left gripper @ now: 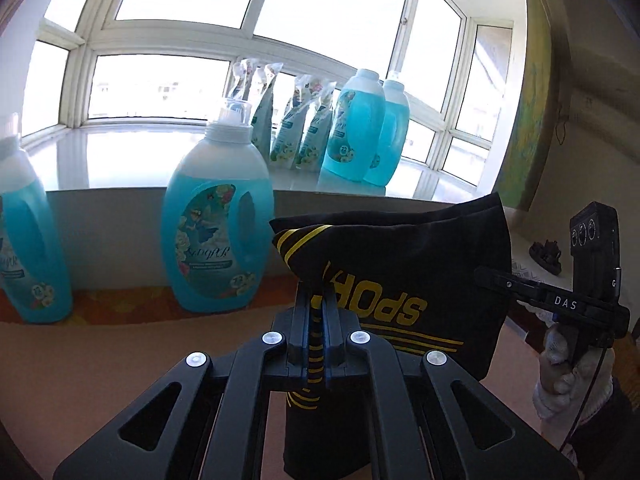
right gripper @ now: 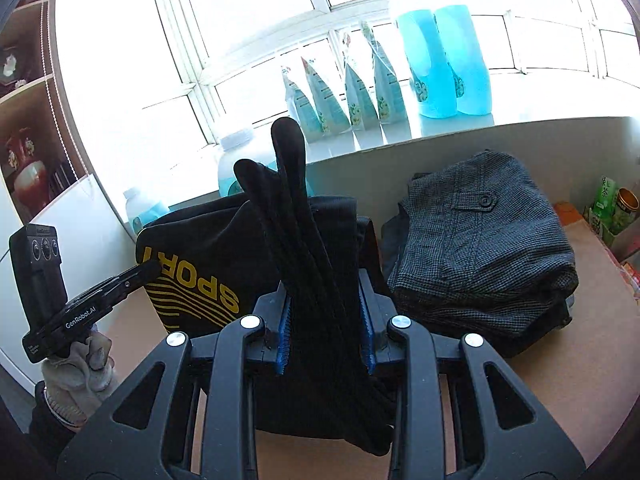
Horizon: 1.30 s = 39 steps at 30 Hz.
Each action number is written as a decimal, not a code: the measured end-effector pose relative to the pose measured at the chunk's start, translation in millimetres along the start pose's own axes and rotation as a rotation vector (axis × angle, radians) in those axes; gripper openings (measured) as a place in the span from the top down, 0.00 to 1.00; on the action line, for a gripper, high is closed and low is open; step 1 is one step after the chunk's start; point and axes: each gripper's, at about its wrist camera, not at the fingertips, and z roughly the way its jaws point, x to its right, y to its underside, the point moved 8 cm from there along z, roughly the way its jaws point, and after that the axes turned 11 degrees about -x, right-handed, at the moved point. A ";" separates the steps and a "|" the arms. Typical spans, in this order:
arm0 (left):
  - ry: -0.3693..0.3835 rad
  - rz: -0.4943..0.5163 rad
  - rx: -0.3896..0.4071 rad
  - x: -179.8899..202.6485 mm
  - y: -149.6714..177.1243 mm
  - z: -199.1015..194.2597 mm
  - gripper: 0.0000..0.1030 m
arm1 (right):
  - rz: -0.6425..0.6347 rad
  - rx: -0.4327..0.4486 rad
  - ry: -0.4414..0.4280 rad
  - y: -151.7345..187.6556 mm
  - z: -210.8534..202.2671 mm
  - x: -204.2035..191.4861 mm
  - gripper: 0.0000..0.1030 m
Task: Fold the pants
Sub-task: 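Carry the folded shorts with both grippers onto the dark clothes stack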
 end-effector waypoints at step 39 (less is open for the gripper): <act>0.003 0.102 -0.023 96.7 -117.0 196.6 0.97 | 0.102 0.012 0.291 -121.7 49.9 203.8 0.72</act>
